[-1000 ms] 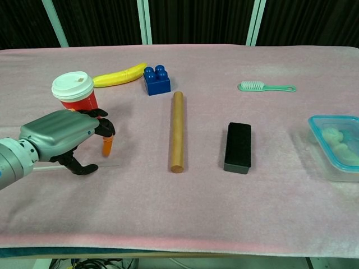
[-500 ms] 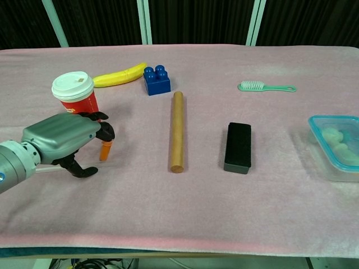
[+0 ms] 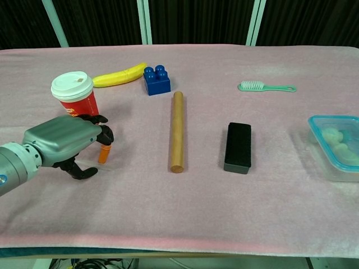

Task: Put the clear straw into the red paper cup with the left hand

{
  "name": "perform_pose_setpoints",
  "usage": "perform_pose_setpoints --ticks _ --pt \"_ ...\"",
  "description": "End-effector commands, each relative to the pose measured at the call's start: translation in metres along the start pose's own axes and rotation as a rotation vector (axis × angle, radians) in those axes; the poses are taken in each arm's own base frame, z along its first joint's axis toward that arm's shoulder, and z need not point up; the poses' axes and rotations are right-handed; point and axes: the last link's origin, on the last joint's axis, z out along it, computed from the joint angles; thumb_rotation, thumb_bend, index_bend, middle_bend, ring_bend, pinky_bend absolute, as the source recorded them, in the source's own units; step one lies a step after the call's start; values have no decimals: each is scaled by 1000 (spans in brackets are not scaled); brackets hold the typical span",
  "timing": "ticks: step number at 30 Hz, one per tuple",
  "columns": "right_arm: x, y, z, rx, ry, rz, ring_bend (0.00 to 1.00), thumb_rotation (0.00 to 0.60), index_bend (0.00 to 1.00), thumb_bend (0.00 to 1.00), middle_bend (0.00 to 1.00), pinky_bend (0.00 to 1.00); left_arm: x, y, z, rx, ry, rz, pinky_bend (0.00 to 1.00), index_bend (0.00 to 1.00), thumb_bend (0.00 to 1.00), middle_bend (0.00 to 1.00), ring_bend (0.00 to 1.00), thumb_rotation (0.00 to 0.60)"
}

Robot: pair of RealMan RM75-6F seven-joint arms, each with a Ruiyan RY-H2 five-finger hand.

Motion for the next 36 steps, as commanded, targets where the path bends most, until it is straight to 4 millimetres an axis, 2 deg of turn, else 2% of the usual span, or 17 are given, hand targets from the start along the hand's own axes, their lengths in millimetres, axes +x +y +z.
perform_pose_setpoints --ticks 1,18,28,36 --pt "0 0 0 1 -1 0 159 600 57 261 41 200 0 0 0 2 -6 4 82 558 332 229 33 600" --pt "-1 0 0 1 -5 2 159 600 57 261 41 199 5 1 1 15 -3 -34 84 588 376 244 39 600" --pt "-2 -1 0 2 -7 2 158 600 57 260 41 199 15 9 0 -34 10 -169 85 603 389 254 44 600" --pt "-2 -1 0 0 -8 2 159 600 57 260 41 200 30 27 0 -94 32 -249 85 607 389 262 44 600"
